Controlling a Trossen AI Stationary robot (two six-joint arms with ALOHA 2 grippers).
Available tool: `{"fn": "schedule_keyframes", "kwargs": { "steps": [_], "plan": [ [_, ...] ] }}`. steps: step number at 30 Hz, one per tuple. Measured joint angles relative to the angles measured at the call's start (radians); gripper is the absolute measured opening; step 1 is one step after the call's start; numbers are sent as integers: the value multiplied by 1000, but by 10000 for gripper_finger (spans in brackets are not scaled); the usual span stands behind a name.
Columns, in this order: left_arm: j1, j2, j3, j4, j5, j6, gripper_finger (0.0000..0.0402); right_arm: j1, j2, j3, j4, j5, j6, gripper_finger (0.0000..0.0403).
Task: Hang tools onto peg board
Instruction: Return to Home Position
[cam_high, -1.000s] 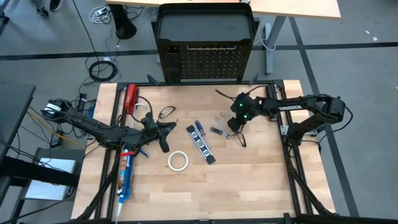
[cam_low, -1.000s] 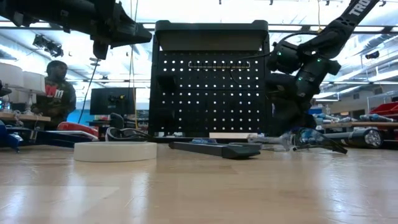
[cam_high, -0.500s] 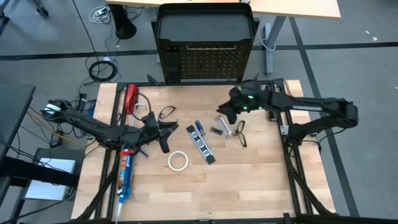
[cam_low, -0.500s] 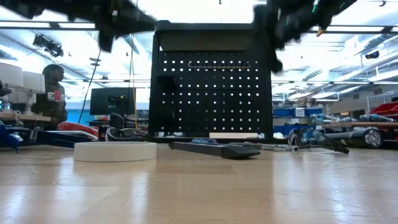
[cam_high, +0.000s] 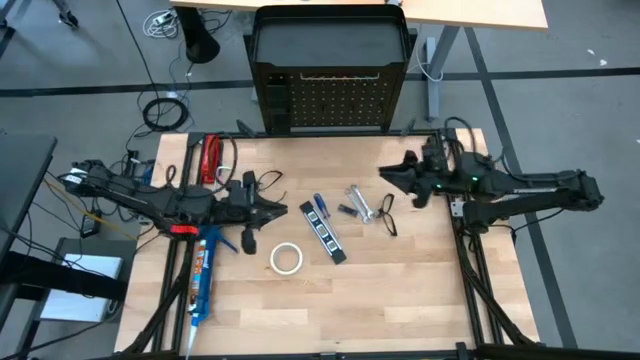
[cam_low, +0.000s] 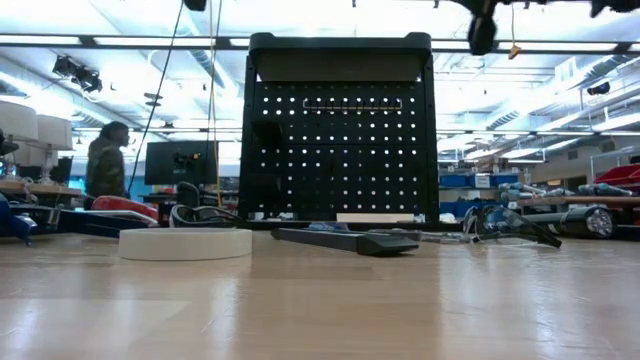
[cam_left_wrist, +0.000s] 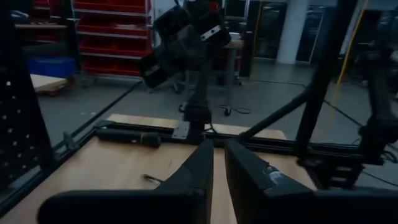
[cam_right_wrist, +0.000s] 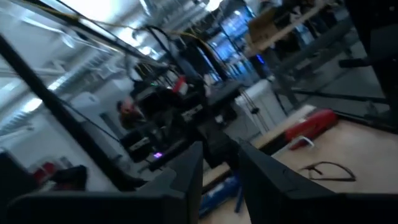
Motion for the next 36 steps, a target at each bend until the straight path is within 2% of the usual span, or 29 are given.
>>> {"fn": "schedule_keyframes", "kwargs": {
  "steps": [7,10,13,16,18,22,36],
  "plan": [
    [-9,-74,-1,-14,11,-1,37,35,-184,-119,42,-1,55,76],
    [-17,-101,-2,-76,13,-33,37,35,-248,-141,52,-22,102,64],
    [-25,-145,-2,-159,15,-95,37,35,-297,-158,47,-64,146,50],
    [-34,-183,-6,-226,14,-109,37,35,-339,-166,0,-183,160,40],
    [-43,-212,-9,-257,32,-116,37,35,-349,-168,-27,-265,133,37],
    [-47,-237,-9,-255,55,-141,37,35,-348,-169,-34,-330,83,37],
    [-47,-221,-9,-205,54,-159,37,35,-348,-169,-29,-335,79,36]
  ]
}}
